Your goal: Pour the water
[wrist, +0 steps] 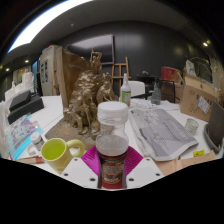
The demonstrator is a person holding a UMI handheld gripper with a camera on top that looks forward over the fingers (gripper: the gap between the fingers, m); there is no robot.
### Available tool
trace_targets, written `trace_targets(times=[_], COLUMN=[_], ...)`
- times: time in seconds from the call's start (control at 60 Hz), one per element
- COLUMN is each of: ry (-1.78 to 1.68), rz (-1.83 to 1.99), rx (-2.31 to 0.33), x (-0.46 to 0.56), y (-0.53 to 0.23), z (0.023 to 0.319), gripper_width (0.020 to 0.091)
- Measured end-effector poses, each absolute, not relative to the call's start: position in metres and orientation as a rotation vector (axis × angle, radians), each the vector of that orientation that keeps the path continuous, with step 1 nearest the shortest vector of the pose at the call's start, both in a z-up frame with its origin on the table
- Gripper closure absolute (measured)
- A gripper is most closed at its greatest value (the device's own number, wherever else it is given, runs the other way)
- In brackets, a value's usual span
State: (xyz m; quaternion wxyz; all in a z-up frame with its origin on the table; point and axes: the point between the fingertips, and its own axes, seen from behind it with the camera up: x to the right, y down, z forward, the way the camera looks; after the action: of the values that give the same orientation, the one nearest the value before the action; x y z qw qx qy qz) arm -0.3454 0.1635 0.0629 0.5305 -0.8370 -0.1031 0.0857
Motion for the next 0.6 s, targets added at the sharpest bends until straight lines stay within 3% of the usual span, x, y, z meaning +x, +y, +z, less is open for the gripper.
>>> trace_targets(times=[0.2,0.267,0.3,0.6], ry=[-0.244,-0.228,-0.215,-0.11], rz=[0.182,0.175,0.16,-0.063], rx=[-1.998,-2.042,-2.053,-2.128], x=[-0.342,-0.338,-0.335,-0.312], y=[0.157,0.148,0.144,0.038], z=[0.06,0.06,0.064,0.158], gripper_width=[0.0649,0.0347,0.0245,0.0241])
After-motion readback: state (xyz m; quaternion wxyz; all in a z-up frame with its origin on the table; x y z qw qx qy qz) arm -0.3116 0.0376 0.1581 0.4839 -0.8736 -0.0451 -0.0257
